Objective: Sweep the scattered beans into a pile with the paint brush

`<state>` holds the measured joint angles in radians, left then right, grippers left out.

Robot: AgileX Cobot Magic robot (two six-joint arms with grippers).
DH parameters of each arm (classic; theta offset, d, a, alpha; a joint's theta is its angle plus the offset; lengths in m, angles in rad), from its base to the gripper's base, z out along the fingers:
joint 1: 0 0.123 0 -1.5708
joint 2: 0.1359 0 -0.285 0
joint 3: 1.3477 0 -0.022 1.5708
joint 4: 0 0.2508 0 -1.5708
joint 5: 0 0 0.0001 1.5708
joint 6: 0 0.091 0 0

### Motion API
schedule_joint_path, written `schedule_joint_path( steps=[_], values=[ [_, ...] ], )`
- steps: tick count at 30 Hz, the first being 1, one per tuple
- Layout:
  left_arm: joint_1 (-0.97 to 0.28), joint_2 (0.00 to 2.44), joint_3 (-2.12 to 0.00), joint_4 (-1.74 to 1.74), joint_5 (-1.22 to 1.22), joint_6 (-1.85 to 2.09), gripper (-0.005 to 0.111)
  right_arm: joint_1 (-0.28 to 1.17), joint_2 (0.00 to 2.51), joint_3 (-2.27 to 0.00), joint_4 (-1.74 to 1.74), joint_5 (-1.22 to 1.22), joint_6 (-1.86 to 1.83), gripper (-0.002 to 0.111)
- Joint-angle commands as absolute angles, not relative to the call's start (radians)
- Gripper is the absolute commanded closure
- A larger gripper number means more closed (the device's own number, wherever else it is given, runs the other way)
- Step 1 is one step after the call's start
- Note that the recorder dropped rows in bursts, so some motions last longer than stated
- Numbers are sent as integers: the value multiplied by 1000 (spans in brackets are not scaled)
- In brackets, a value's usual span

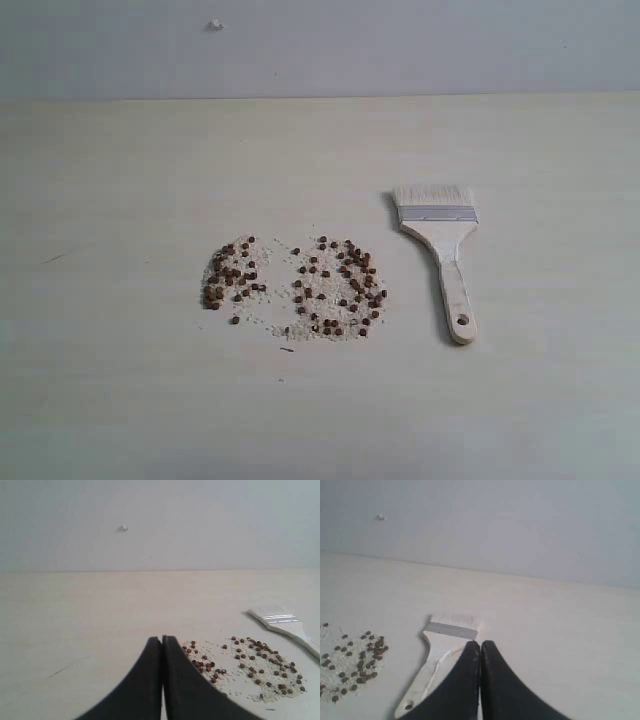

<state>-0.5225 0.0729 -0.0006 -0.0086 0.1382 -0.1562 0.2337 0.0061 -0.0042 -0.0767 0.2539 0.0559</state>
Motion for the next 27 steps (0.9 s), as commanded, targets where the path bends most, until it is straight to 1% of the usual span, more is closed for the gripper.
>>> schedule_joint_path(
  steps=[1, 11, 17, 20, 27],
  values=[
    [-520, 70, 0, -13, 140, -163, 107, 233, 0, 0, -81, 190, 51, 108],
    [-520, 70, 0, -13, 140, -163, 107, 233, 0, 0, -81, 177, 55, 108],
    [-520, 70, 0, -13, 140, -163, 107, 233, 0, 0, -71, 88, 55, 108],
    [-520, 70, 0, -13, 140, -163, 107, 233, 0, 0, 0, 42, 55, 108],
    [-520, 70, 0, -13, 140, -163, 107, 233, 0, 0, 10, 7, 55, 108]
  ],
)
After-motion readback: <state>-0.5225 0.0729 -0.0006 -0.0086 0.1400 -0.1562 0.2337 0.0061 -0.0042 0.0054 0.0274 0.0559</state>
